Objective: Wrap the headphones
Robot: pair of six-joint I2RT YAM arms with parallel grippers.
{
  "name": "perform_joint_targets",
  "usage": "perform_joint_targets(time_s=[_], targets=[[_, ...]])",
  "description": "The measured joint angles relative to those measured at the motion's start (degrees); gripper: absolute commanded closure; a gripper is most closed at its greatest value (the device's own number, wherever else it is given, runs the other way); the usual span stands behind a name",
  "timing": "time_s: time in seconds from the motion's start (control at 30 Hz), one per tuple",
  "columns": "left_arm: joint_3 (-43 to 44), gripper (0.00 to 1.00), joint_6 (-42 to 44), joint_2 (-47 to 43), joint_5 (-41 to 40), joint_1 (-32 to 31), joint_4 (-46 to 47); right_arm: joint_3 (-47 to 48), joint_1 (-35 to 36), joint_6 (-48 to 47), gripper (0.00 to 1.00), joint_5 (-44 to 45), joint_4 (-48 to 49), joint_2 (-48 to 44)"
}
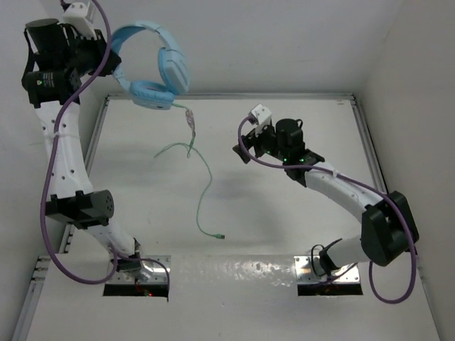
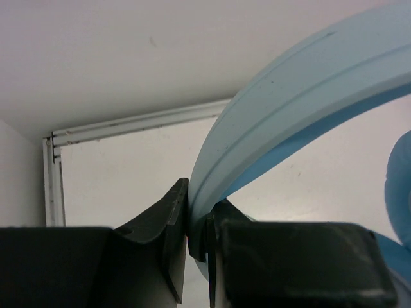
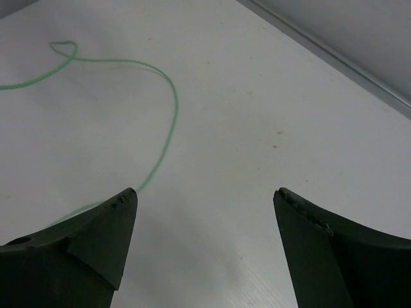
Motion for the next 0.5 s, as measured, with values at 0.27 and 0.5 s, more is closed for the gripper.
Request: perform_joint_targets(time_s=[0.27,0.5], targets=[[0.0,1.00,-8.1,-2.3,-1.4,0.2,3.9,-2.4,5.2,2.4,0.12,-3.5,9.2,11.6],[0.0,1.00,-11.3,-2.5,-1.2,-0.2,3.9,3.0,9.9,1.0,0.09,-1.9,7.6,24.2]])
